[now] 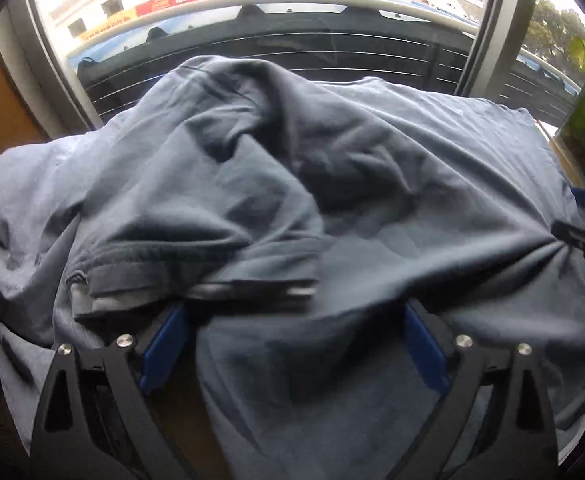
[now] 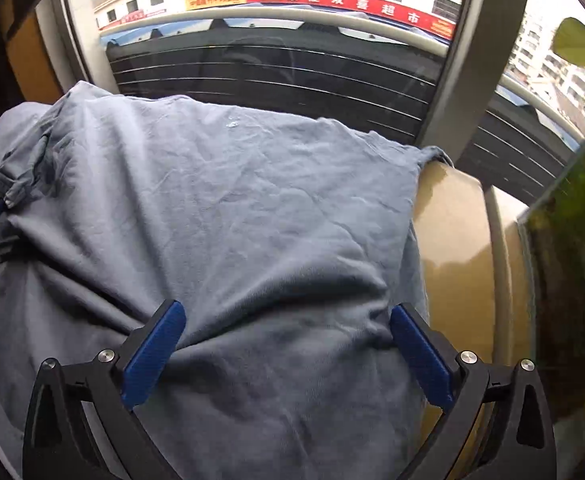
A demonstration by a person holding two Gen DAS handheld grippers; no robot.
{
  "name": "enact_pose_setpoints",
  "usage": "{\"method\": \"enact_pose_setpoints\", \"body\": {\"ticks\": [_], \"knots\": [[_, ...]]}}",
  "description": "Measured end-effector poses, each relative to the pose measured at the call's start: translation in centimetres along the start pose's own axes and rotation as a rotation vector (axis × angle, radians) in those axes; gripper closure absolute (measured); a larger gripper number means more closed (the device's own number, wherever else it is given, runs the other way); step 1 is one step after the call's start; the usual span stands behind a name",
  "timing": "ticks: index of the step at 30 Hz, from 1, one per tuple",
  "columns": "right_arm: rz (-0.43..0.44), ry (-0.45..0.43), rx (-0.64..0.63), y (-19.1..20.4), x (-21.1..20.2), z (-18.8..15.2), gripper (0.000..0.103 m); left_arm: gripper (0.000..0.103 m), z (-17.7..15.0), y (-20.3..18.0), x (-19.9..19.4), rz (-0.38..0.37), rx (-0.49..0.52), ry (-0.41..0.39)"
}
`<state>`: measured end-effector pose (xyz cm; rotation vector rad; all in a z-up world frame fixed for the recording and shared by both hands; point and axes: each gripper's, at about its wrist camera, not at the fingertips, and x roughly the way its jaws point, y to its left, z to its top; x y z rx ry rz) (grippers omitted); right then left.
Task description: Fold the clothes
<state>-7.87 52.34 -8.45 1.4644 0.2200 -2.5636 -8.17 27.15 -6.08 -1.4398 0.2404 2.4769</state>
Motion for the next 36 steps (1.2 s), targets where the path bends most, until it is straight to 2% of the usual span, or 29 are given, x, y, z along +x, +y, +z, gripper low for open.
{"method": "enact_pose_setpoints", "body": {"ticks": [5,14,18,21,24,26,27,29,31,33,35,36], "knots": [[-0.037,0.003,0.063,0.8,0.3,-1.9,0.001,0.0,1.0,0.6,0.7,0.014,0.04,-0.014],[-0.052,-0.024,0.08,4.7,1.2,-1.8,0.001,0.001,1.5,4.3,1.1,0.005,0.087,-0.033],[-0.055,-0.036,0.085,4.3,0.3,-1.8,0.001,0.004,0.3,4.3,-2.5,0.011,0.087,-0.106],[-0.062,-0.04,0.095,4.3,0.3,-1.9,0.001,0.004,-0.5,6.5,-4.8,-0.021,0.01,-0.161],[-0.067,-0.045,0.103,4.4,0.1,-2.6,0.001,0.006,-0.7,10.3,-4.4,0.045,-0.091,-0.146],[-0.07,-0.045,0.109,4.5,0.2,-2.9,0.001,0.007,-0.7,13.2,-3.2,0.026,-0.177,-0.112],[-0.071,-0.046,0.112,4.4,0.1,-3.1,0.001,0.007,-0.7,14.3,-2.6,0.058,-0.207,-0.105],[-0.075,-0.046,0.118,4.7,0.3,-3.3,0.001,0.009,-0.6,16.1,-1.6,0.141,-0.232,-0.104],[-0.077,-0.046,0.12,4.6,0.5,-3.0,0.001,0.01,-0.6,17.2,-0.8,0.167,-0.248,-0.107],[-0.08,-0.045,0.121,4.6,1.0,-1.4,0.001,0.009,-0.3,18.0,-0.6,0.219,-0.245,-0.114],[-0.081,-0.045,0.124,3.9,0.9,0.2,0.001,0.007,0.2,19.1,-0.4,0.309,-0.236,-0.124],[-0.081,-0.045,0.126,3.7,0.8,0.1,0.001,0.006,0.4,20.1,-0.3,0.312,-0.251,-0.117]]}}
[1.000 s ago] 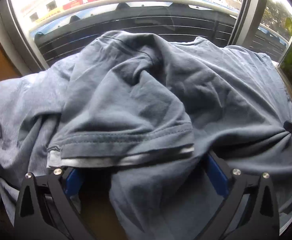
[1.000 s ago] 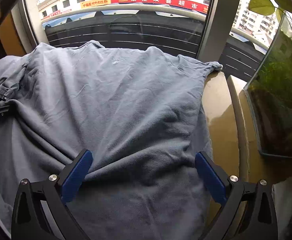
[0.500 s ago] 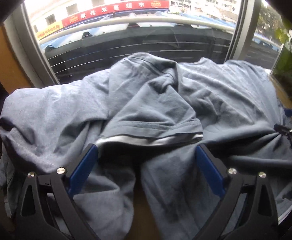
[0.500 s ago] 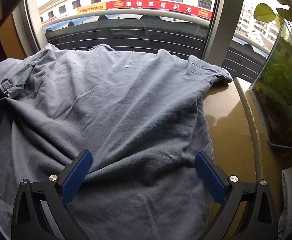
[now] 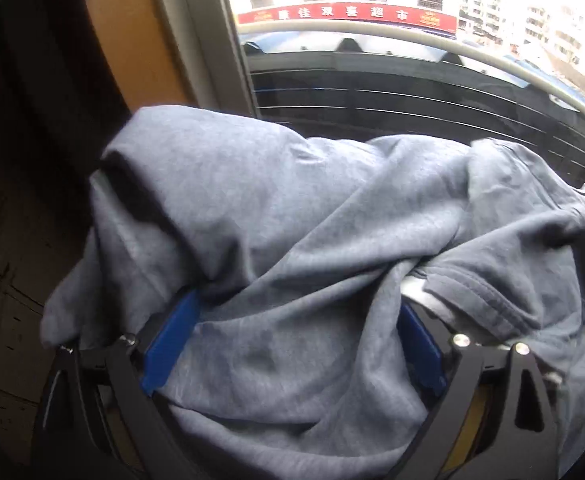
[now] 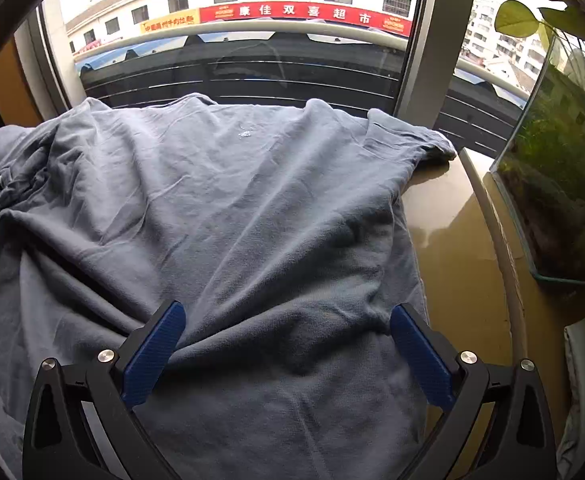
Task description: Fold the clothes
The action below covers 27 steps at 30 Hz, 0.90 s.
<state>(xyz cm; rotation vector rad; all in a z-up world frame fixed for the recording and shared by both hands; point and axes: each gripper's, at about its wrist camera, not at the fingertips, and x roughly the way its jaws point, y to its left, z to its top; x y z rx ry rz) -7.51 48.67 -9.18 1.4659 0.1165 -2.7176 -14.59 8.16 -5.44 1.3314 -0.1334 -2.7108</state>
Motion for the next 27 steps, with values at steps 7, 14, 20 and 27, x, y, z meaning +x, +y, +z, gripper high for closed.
{"method": "enact_pose_setpoints", "body": {"ticks": [7,14,20,27], "knots": [[-0.006,-0.013,0.009,-5.4,-6.0,-3.2,0.001,0.009,-0.3,-0.1,-0.4,-0.081,-0.001,0.028],[0.205,-0.053,-0.009,-6.9,-10.4,-4.2,0.001,0.008,-4.9,-3.2,-10.0,-0.431,0.166,-0.036],[0.427,-0.059,-0.007,-6.9,-16.0,-8.0,0.001,0.004,-13.1,-7.9,-16.5,-0.655,0.484,0.045],[0.372,-0.005,-0.073,-5.0,-19.2,-12.5,0.001,0.007,-18.4,-11.8,-15.6,-0.599,0.714,0.098]]}}
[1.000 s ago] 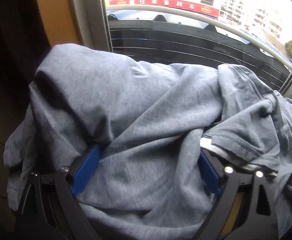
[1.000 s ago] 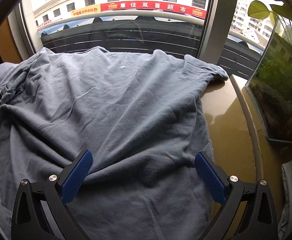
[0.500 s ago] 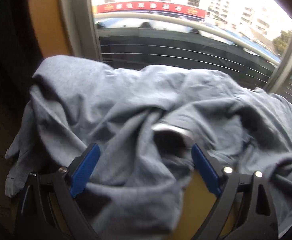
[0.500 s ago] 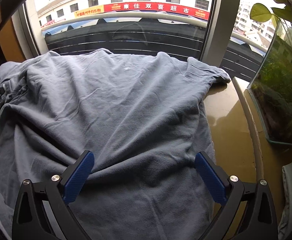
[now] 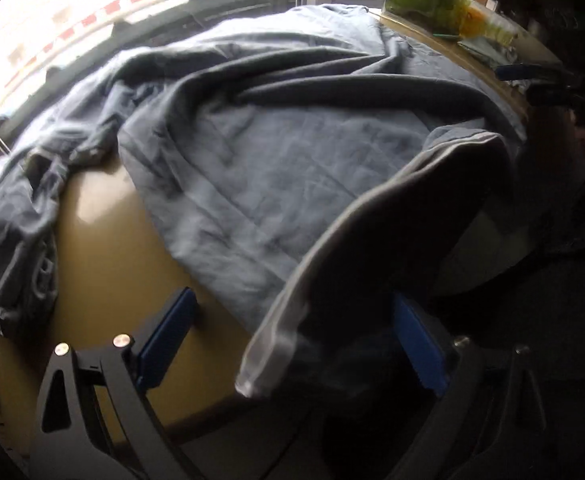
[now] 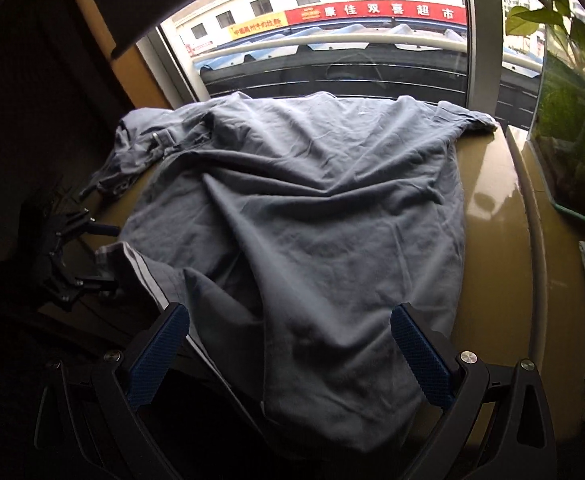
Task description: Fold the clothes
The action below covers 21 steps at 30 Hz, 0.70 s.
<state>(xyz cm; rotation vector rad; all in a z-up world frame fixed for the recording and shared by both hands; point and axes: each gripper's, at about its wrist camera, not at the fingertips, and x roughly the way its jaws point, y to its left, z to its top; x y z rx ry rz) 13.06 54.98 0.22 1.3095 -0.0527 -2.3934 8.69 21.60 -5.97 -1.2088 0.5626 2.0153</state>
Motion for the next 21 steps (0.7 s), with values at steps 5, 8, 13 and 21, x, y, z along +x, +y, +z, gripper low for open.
{"method": "enact_pose_setpoints", "body": {"ticks": [5,8,13,21], "knots": [[-0.049,0.016,0.044,1.0,-1.6,-2.6,0.001,0.083,0.5,1.2,-0.9,-0.079,-0.01,-0.059],[-0.06,0.047,0.07,2.5,-2.0,-4.2,0.001,0.09,0.8,2.5,-1.3,-0.116,-0.113,-0.06],[-0.038,0.06,0.02,4.9,-1.0,-6.2,0.025,0.09,0.9,1.1,-3.6,0.008,-0.067,-0.108],[-0.078,0.029,-0.029,3.1,2.3,-9.9,0.057,0.089,0.5,-1.4,-4.2,0.272,-0.104,-0.049]]}}
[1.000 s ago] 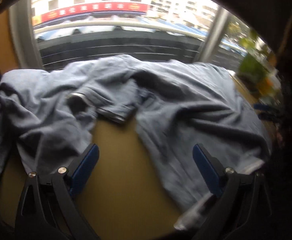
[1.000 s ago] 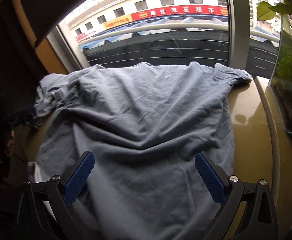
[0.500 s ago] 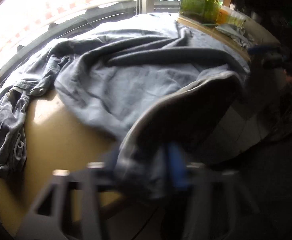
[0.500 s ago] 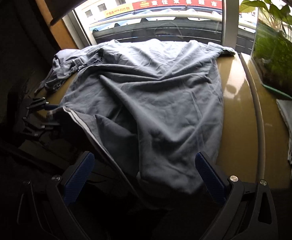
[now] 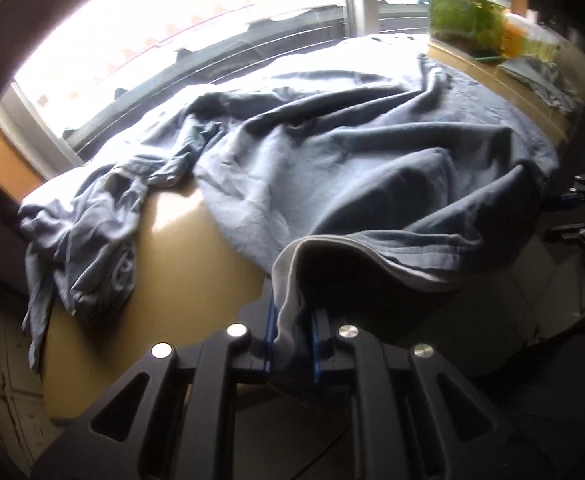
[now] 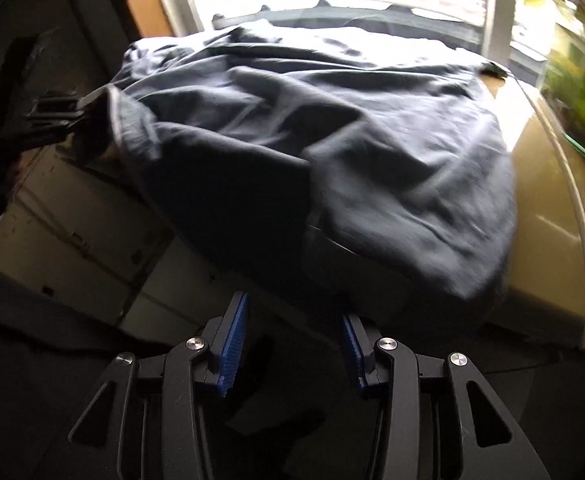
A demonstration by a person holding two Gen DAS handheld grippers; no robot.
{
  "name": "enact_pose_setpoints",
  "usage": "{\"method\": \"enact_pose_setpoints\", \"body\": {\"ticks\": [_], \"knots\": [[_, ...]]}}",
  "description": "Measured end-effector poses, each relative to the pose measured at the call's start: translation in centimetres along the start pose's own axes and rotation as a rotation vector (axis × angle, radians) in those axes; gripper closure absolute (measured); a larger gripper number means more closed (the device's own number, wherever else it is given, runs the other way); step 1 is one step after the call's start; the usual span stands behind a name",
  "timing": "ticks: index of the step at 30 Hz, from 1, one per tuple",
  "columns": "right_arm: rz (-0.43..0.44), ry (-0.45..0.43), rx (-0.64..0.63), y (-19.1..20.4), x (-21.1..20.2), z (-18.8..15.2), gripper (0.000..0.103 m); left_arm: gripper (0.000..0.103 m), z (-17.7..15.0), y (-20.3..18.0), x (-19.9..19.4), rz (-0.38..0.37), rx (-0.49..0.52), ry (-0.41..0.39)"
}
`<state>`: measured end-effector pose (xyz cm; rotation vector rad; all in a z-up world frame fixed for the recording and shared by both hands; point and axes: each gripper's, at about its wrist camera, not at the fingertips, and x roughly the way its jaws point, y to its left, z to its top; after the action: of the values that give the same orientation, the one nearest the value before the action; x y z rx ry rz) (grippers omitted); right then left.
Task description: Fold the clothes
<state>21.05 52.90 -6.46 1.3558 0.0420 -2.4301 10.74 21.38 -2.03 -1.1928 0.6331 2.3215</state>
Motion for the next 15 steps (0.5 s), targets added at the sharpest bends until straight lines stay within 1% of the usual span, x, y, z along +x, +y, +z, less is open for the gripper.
{"method": "enact_pose_setpoints", "body": {"ticks": [1,3,4,7,9,11,12,14,15], "knots": [[-0.016,-0.024,0.042,-1.1,-0.4,-0.6,0.057,0.089,-0.3,-0.3,0.0,0.026,-0.005,0.016],[-0.031,-0.021,0.114,-3.0,-0.5,-1.9,0.056,0.088,-1.0,-0.9,0.3,0.098,-0.009,0.053],[-0.034,-0.01,0.124,-3.7,-0.5,-2.6,0.056,0.088,-1.3,-1.1,0.7,0.11,-0.017,0.071],[-0.049,0.01,0.133,-5.3,-0.1,-4.0,0.056,0.088,-2.1,-1.2,1.3,0.118,-0.071,0.096],[-0.017,0.016,0.127,-5.7,0.5,-3.9,0.056,0.088,-2.2,-1.1,1.1,0.121,-0.099,0.098],[-0.03,0.015,0.113,-5.8,1.3,-3.3,0.056,0.088,-2.1,-1.2,1.0,0.135,-0.12,0.099],[-0.018,0.029,0.117,-5.8,1.9,-3.2,0.053,0.088,-2.1,-1.3,1.0,0.141,-0.124,0.099],[0.011,0.045,0.157,-5.9,3.2,-3.2,0.053,0.088,-2.0,-1.5,1.0,0.154,-0.124,0.099],[0.002,0.041,0.16,-5.7,3.6,-3.3,0.053,0.088,-2.0,-1.5,1.0,0.159,-0.127,0.098]]}}
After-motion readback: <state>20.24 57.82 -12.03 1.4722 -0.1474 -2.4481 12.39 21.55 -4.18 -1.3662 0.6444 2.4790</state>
